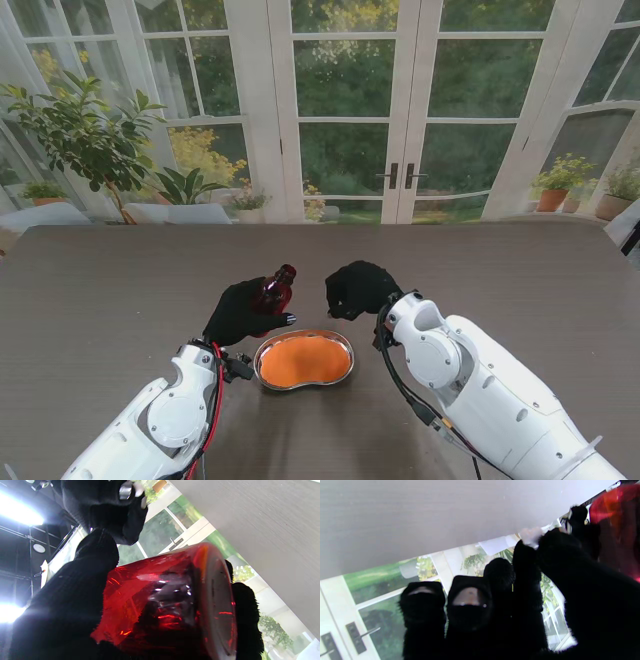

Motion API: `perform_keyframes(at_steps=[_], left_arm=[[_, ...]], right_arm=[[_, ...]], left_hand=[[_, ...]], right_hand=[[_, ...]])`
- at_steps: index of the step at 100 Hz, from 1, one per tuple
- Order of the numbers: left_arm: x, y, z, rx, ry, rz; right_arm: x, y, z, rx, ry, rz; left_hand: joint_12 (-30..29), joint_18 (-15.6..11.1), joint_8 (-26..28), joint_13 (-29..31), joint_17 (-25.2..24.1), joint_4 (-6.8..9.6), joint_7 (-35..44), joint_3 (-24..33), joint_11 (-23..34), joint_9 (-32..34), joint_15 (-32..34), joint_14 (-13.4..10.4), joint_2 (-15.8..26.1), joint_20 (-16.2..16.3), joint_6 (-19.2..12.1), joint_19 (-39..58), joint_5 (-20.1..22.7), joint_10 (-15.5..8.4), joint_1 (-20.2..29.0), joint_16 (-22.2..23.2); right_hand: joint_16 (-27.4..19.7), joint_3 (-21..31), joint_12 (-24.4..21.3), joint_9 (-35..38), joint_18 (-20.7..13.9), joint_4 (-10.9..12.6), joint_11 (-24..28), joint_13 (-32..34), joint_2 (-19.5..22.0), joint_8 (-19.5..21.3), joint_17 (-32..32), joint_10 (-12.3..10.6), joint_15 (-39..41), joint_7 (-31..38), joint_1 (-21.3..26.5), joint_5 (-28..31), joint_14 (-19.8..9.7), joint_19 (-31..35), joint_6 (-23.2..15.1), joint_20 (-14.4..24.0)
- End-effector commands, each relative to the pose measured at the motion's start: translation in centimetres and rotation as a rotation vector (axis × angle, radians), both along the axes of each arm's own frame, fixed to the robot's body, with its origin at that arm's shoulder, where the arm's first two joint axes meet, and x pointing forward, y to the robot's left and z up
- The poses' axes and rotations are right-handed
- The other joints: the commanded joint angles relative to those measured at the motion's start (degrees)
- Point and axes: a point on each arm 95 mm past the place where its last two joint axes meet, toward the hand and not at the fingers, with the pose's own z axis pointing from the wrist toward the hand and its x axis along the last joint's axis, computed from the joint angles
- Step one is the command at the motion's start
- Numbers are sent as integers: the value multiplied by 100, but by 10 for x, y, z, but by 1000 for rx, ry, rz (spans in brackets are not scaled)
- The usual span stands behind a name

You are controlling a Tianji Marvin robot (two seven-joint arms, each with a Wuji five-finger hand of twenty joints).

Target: Collect the cotton balls from the tray into a sample bottle

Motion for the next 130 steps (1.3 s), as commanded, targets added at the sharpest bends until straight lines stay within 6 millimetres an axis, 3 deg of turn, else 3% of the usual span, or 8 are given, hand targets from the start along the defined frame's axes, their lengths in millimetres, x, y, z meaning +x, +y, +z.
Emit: perform_keyframes(at_steps=[1, 51, 84, 130], left_arm=[[-1, -4, -1, 1, 15, -16], [0, -9, -5, 2, 36, -34], [2, -16, -6, -3, 41, -54], [13, -35, 2, -49, 12, -69]], right_arm=[[0, 1, 10, 9, -11, -2], [0, 0, 63, 91, -79, -74], [-1, 11, 97, 151, -142, -97], [-11, 31, 110, 208, -171, -63]], left_hand=[[-50, -229, 134, 16, -219, 52, 537, 906, 68, 395, 89, -6, 1107, -10, -1481, -166, 763, -678, 884, 58], [-47, -223, 127, 9, -225, 51, 534, 914, 62, 394, 86, -2, 1108, -13, -1471, -170, 764, -669, 884, 58], [-45, -229, 127, 11, -229, 53, 534, 910, 59, 393, 85, -4, 1108, -14, -1477, -171, 762, -662, 891, 58], [-38, -226, 128, 17, -222, 54, 536, 909, 62, 401, 86, -16, 1103, -14, -1484, -168, 764, -673, 886, 57]], right_hand=[[97, 113, 68, 159, 50, 151, 169, 208, 79, 174, 61, 13, 232, 234, 153, 122, -156, 335, 161, -46], [96, 61, 87, 155, 81, 183, 158, 207, 117, 246, 50, 46, 227, 217, 187, 115, -136, 339, 213, -29], [96, 43, 94, 153, 105, 193, 152, 205, 133, 264, 53, 59, 229, 209, 200, 111, -120, 344, 228, -23], [97, 38, 98, 150, 94, 199, 147, 207, 135, 278, 55, 63, 225, 200, 207, 110, -125, 340, 223, -22]])
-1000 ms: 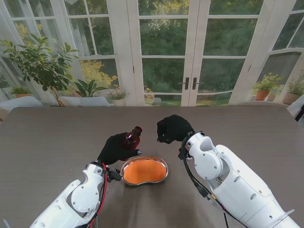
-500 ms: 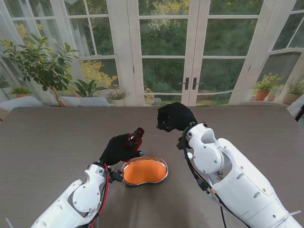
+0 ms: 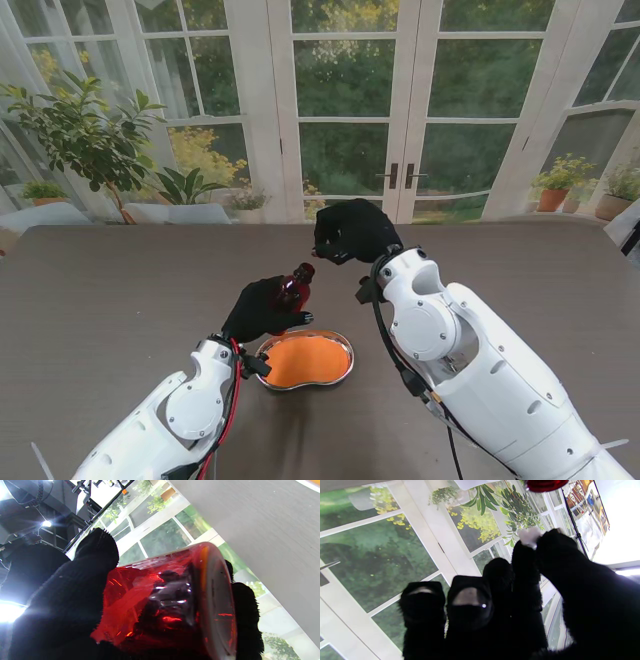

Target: Collect the cotton balls from the tray into a sample bottle

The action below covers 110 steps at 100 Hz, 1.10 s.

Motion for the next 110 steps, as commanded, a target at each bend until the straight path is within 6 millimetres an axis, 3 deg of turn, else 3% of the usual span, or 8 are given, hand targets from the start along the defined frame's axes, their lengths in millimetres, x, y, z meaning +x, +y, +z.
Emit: perform_keyframes(at_steps=[1, 110], left_arm=[[2, -9, 5, -18, -6, -17], [9, -15, 7, -58, -47, -7]], right_arm=[[-5, 8, 2, 7, 0, 24], [-11, 13, -5, 2, 11, 47]], left_hand=[[-39, -226, 129, 20, -222, 54, 538, 910, 60, 398, 87, -15, 1101, -14, -1492, -168, 766, -672, 885, 57], [-39, -229, 122, 26, -215, 54, 532, 911, 59, 401, 89, -20, 1101, -16, -1488, -166, 772, -680, 884, 59]], right_hand=[[97, 45, 91, 150, 94, 189, 147, 206, 64, 154, 59, 26, 222, 196, 142, 111, -137, 340, 154, -21], [96, 30, 118, 155, 94, 196, 117, 206, 93, 168, 60, 28, 218, 183, 139, 105, -140, 339, 168, -19]])
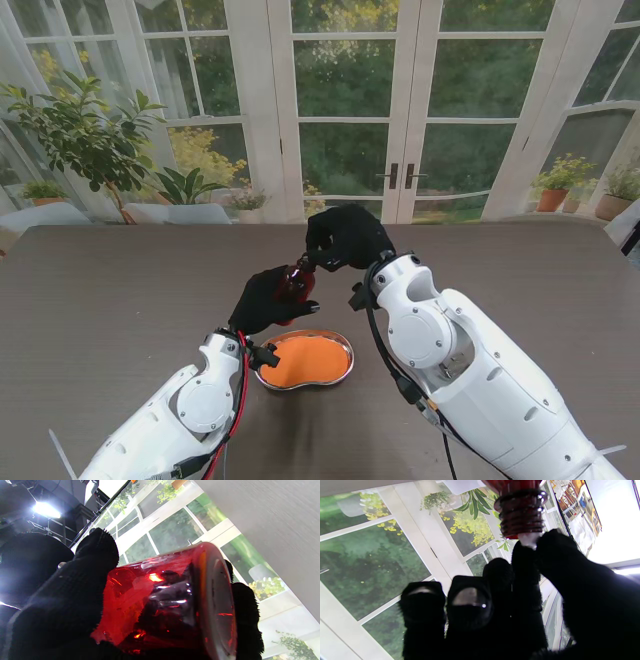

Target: Collect the cotton balls from the tray into a sample bottle

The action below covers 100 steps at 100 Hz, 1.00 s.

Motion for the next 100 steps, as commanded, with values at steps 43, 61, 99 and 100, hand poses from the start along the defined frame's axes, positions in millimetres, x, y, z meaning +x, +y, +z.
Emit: perform_keyframes(at_steps=[43, 61, 99, 100], left_arm=[[1, -6, 2, -16, -6, -10], [0, -6, 3, -21, -9, -6], [0, -6, 3, -24, -9, -4], [0, -6, 3, -24, -9, -5]], right_arm=[[-2, 4, -4, -5, 26, 30], [-2, 4, -4, -1, 35, 42], [-1, 3, -5, 4, 49, 48], [0, 3, -5, 4, 49, 48]], left_hand=[[-33, -229, 124, 29, -215, 54, 533, 922, 62, 407, 87, -29, 1093, -16, -1496, -166, 776, -695, 878, 57], [-27, -244, 126, 28, -209, 53, 533, 925, 62, 408, 88, -24, 1091, -17, -1497, -164, 779, -685, 878, 59], [-30, -232, 125, 27, -213, 54, 529, 918, 59, 407, 91, -16, 1094, -19, -1489, -167, 779, -680, 886, 60], [-29, -232, 125, 26, -213, 54, 529, 917, 61, 411, 91, -18, 1097, -19, -1487, -167, 779, -681, 884, 60]], right_hand=[[88, 7, 79, 141, 108, 148, 67, 201, 194, 125, 23, 3, 200, 132, 36, 63, -75, 327, 186, -15], [78, -4, 28, 110, 120, 152, -8, 201, 431, 63, -27, 14, 179, 80, -120, 14, -53, 312, 221, -5], [41, -105, -33, 23, 86, 217, -70, 197, 1128, 28, -135, 76, 98, -32, -543, -54, 46, 331, 332, 51], [40, -104, -35, 23, 85, 221, -70, 197, 1135, 32, -135, 76, 97, -34, -543, -49, 45, 331, 335, 51]])
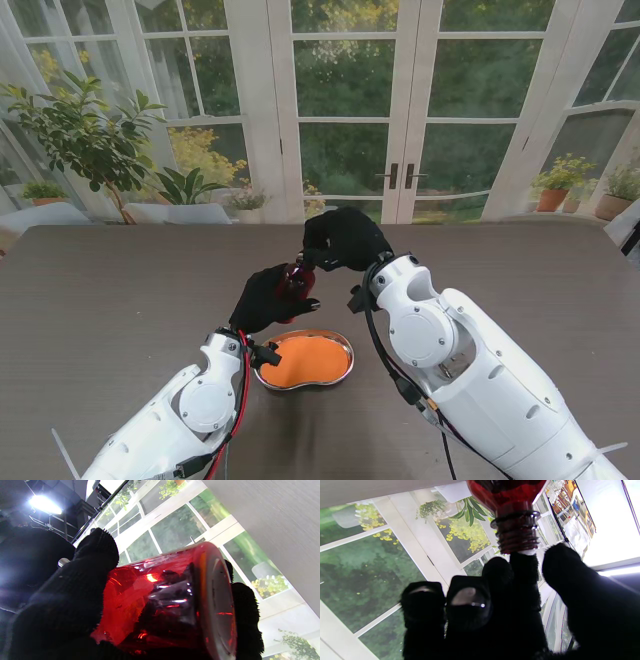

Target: Collect the cotton balls from the tray into a sample bottle

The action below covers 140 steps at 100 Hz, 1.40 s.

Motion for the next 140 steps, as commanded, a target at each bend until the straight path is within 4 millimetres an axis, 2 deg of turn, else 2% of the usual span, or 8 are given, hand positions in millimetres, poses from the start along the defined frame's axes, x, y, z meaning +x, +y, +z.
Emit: perform_keyframes(at_steps=[1, 37, 64, 87, 94, 112, 119, 140], left_arm=[[0, -4, 2, -6, 2, -15], [-1, -4, 2, -7, 4, -13], [-1, -4, 2, -6, 6, -11], [-1, -4, 2, -7, 3, -8], [-1, -4, 2, -7, 3, -7], [-1, -4, 2, -9, 3, -6], [-1, -4, 2, -9, 3, -6], [-2, -3, 1, -8, 6, -4]], right_arm=[[-1, 1, -3, -8, 12, 12], [1, 1, -4, -7, 17, 12], [1, -1, -3, -6, 21, 12], [2, -2, -4, -20, 10, 14], [2, -2, -4, -21, 6, 15], [2, -3, -2, -24, -3, 10], [2, -4, -2, -26, -7, 6], [2, -8, -1, -31, -13, 1]], left_hand=[[-30, -232, 126, 26, -213, 54, 530, 917, 59, 410, 90, -14, 1096, -18, -1485, -166, 782, -677, 886, 60], [-37, -229, 129, 26, -215, 57, 526, 910, 56, 408, 89, -11, 1096, -19, -1478, -168, 777, -664, 893, 59], [-37, -223, 134, 20, -219, 58, 524, 911, 56, 405, 85, -13, 1096, -19, -1484, -170, 779, -672, 894, 57], [-35, -232, 139, 23, -214, 58, 521, 909, 58, 406, 88, -16, 1099, -19, -1485, -169, 777, -674, 892, 59], [-34, -232, 140, 28, -214, 56, 524, 905, 61, 412, 90, -15, 1098, -19, -1486, -169, 784, -680, 888, 59], [-32, -231, 139, 23, -216, 59, 520, 910, 61, 415, 89, -10, 1095, -18, -1476, -165, 781, -667, 899, 59], [-35, -224, 140, 25, -215, 58, 521, 906, 57, 408, 90, -10, 1099, -17, -1479, -165, 781, -672, 893, 60], [-33, -226, 140, 26, -214, 59, 519, 909, 59, 410, 95, -25, 1101, -17, -1479, -165, 779, -676, 896, 61]], right_hand=[[40, -12, -27, 27, 85, 220, 1, 197, 150, 33, 8, 25, 96, -8, -105, 18, -16, 331, 210, 52], [34, -47, -124, 4, 77, 314, 5, 197, 529, 134, -15, 53, 86, -206, -307, 93, 4, 336, 259, 73], [28, -134, -181, -20, 99, 514, 17, 193, 1153, 357, -52, 94, 84, -554, -632, 201, 56, 354, 393, 89], [18, -368, -202, -21, 99, 1040, 1, 193, 1765, 809, -89, 115, 68, -1127, -1117, 426, 86, 365, 442, 102], [18, -465, -203, -17, 103, 1364, -5, 191, 1952, 1230, -89, 119, 69, -1384, -1246, 502, 109, 367, 465, 97], [10, -484, -208, -33, 103, 1319, -22, 193, 1899, 1313, -89, 117, 49, -1458, -1221, 484, 77, 367, 441, 96], [12, -451, -218, -39, 89, 1056, -45, 193, 1757, 1181, -87, 100, 45, -1432, -1106, 414, 59, 369, 374, 93], [3, -475, -242, -57, 84, 857, -87, 193, 1619, 983, -82, 102, 23, -1333, -1036, 247, 77, 371, 204, 88]])
